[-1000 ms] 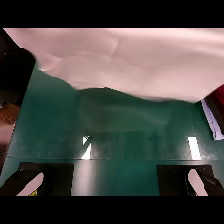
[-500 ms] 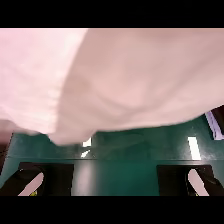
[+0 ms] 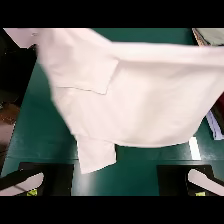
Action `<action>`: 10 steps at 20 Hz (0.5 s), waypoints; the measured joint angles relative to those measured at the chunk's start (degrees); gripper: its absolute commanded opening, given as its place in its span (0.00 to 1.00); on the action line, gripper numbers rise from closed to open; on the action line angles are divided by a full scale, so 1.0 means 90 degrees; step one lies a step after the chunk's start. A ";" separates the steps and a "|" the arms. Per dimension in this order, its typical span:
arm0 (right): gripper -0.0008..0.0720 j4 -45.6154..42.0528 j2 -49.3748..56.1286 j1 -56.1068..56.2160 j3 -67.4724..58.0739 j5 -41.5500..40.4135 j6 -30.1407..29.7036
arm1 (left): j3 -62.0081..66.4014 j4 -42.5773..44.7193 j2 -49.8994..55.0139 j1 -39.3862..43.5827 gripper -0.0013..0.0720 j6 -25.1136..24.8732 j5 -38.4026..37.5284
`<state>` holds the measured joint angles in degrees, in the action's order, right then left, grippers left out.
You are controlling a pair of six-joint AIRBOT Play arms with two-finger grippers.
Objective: Fold the shirts.
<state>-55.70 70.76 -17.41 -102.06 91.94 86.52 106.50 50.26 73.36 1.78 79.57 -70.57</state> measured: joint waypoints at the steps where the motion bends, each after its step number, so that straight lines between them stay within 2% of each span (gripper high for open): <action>1: 0.03 -0.0010 0.0313 0.0032 0.0245 -0.0002 0.0044 | -0.0034 0.0012 0.0430 0.0002 0.05 0.0010 -0.0124; 5: 0.03 0.0002 0.1494 0.0294 0.0877 -0.0583 0.0053 | -0.0087 0.0032 0.1868 0.0000 0.05 -0.0007 -0.0102; 10: 0.03 0.0005 0.2739 0.0712 0.0597 -0.1936 -0.0044 | -0.0100 0.0029 0.2759 0.0000 0.05 -0.0403 0.0911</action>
<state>-55.66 95.42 -11.00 -96.68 74.52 86.13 105.60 50.52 98.19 1.78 75.94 -62.37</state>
